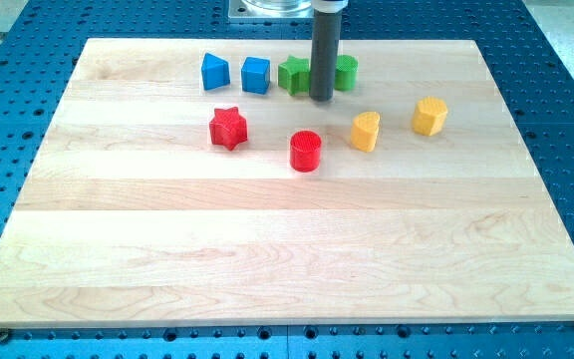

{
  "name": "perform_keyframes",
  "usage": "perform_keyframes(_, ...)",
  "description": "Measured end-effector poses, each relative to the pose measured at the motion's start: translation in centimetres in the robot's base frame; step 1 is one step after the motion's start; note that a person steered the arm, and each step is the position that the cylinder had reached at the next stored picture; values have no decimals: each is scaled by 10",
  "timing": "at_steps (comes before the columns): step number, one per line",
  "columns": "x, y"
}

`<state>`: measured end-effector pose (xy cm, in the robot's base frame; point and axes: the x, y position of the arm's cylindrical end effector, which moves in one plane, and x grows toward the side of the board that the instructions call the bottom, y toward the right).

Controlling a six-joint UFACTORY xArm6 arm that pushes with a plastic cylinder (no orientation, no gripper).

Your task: Slightly move the heart towards the green circle

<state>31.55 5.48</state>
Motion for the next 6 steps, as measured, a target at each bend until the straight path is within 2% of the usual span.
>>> perform_keyframes(2, 33, 79)
perform_keyframes(4, 113, 94)
perform_keyframes(6, 99, 61)
